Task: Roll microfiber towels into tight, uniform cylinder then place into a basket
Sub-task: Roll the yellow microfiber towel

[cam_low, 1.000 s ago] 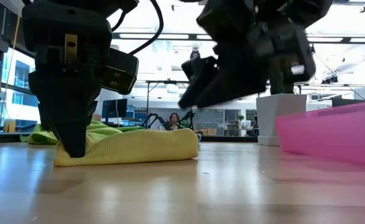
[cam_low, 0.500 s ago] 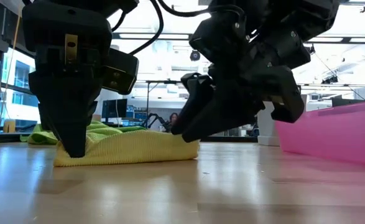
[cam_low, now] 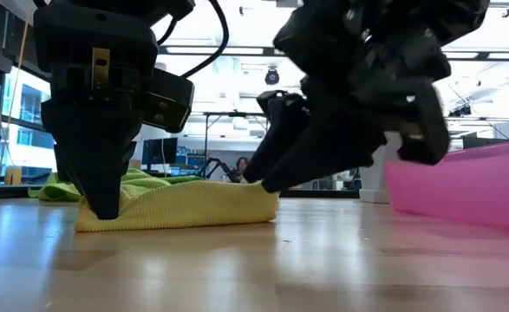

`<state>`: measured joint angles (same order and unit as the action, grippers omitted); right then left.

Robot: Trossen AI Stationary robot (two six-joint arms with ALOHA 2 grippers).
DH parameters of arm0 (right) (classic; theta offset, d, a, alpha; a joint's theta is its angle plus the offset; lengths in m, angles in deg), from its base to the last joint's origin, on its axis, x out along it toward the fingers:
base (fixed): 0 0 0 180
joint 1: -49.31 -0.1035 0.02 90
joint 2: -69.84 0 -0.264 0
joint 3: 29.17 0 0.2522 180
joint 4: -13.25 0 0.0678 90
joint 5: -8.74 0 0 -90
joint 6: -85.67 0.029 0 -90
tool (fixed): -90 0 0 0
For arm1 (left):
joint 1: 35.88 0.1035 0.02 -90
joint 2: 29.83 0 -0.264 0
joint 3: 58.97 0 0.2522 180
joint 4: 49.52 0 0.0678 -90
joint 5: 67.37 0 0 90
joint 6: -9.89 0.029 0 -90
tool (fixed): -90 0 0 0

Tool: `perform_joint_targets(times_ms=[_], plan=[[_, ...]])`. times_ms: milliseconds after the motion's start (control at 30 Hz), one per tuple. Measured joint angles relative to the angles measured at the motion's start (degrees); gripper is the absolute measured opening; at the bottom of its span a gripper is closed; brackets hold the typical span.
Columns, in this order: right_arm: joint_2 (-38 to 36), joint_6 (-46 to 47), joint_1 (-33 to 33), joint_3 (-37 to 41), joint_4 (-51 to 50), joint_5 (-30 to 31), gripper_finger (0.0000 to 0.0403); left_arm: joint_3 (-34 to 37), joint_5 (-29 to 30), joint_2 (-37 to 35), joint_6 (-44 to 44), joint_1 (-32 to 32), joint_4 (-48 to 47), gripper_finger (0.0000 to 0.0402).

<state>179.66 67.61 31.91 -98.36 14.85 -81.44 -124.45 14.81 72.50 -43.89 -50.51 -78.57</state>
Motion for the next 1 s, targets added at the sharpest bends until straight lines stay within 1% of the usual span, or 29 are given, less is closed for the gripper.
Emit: perform_joint_targets(times_ms=[100, 333, 467, 533, 633, 800, 1000], plan=[[0.28, 0.03, 0.66, -0.02, 0.6, 1.71, 0.0139, 0.0, -0.02, 0.0, 0.0, 0.0, 0.07, 0.0005], [2.51, 0.03, 1.39, 0.0, 0.64, 1.9, 0.0139, 0.0, -0.04, 0.0, 0.31, 0.0, 0.09, 0.0005], [2.2, 0.02, 1.36, 0.0, 0.6, 7.49, 0.0139, 0.01, -0.04, 0.0, 0.44, 0.0, 0.11, 0.0005], [1.45, 0.13, 1.33, 0.0, 0.49, 9.16, 0.0139, 0.0, -0.04, 0.0, 0.44, 0.0, 0.09, 0.0005], [0.41, 0.48, 0.51, -0.02, 0.43, 8.67, 0.0139, 0.0, -0.06, 0.0, 0.46, -0.02, 0.09, 0.0005], [0.53, 5.47, -1.3, -0.01, 0.45, 8.08, 0.0139, 0.0, -0.06, 0.0, 0.46, -0.02, 0.09, 0.0005], [0.79, 6.24, -1.27, 0.0, 0.33, 8.3, 0.0139, 0.0, -0.06, 0.0, 0.46, -0.02, 0.16, 0.0005]])
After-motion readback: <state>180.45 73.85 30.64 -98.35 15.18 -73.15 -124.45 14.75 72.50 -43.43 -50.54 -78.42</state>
